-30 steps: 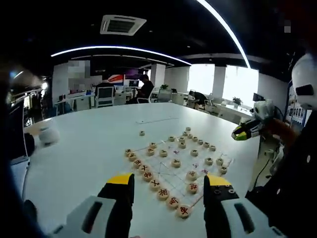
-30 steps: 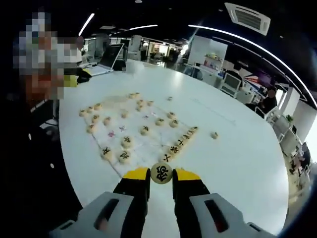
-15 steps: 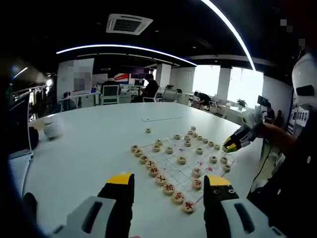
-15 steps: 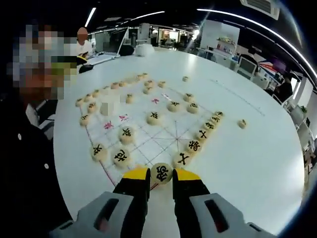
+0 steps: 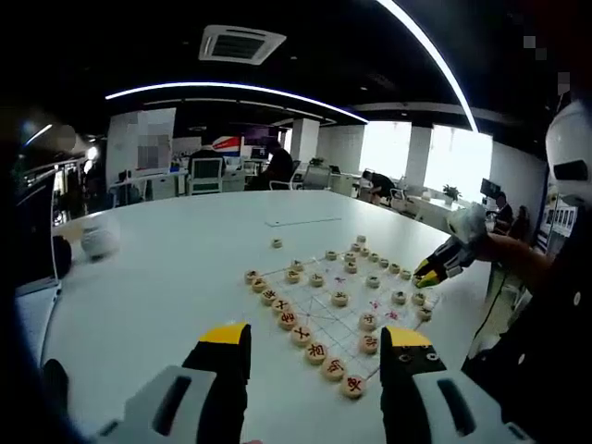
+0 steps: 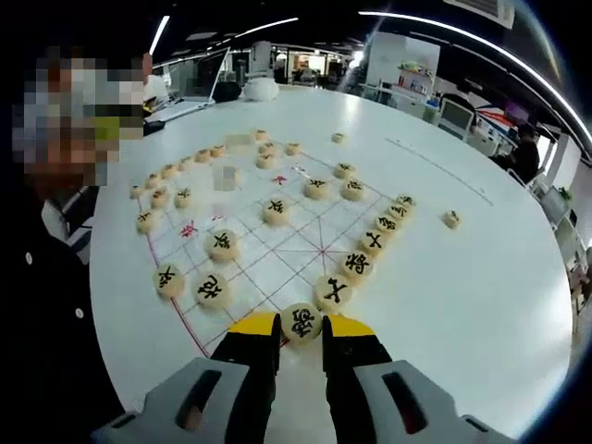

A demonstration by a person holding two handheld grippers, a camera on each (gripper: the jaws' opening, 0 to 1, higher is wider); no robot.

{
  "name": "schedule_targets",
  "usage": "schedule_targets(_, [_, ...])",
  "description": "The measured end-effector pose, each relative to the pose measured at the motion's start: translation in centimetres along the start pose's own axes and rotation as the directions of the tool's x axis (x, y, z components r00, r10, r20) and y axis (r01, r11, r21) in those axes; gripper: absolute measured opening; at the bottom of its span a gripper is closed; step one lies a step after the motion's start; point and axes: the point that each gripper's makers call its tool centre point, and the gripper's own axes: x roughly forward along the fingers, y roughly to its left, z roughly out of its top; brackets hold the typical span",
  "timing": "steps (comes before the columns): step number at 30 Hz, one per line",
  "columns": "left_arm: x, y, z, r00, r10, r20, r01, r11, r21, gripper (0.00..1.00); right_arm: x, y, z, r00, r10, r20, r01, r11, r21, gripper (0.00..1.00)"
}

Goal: Pick up the chess pieces one by one and place each piece onto its starting position on the chessboard, setting the pieces on their correct points until all the chess pieces are arranged in the starting layout

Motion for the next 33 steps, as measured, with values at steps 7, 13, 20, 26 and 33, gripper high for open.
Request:
schedule_targets(7, [0.0,-0.1,0.1,1.0,0.0,0.0,0.0,1.0,0.003,0.57,-0.8,0.0,0.0,0.999,-0.005,0.036,0.004,1.0,0.013,0.31])
schedule_targets(13, [0.1,-0.1,0.7,1.0,-0.002,0.009,0.002,1.0,0.014,0.58,-3.6,-1.0,0.3,0.99,-0.051,0.132,0.043,0.997,0.06,0.34])
schedule_targets(20, [0.3,-0.1,1.7,1.0,-0.002,0.019,0.001,0.999,0.034,0.58,-8.5,-3.7,0.5,0.927,-0.194,0.321,0.144,0.974,0.173,0.36])
schedule_targets(26, [0.8,-0.7,2.1,1.0,-0.018,0.014,0.017,0.999,0.05,0.58,-12.4,-5.5,-0.9,0.833,-0.341,0.436,0.186,0.914,0.36,0.36])
schedule_targets(33, [1.1,-0.9,2.0,1.0,-0.026,0.003,0.026,0.998,0.057,0.58,-13.5,-6.7,-2.3,0.818,-0.403,0.411,0.243,0.889,0.388,0.38])
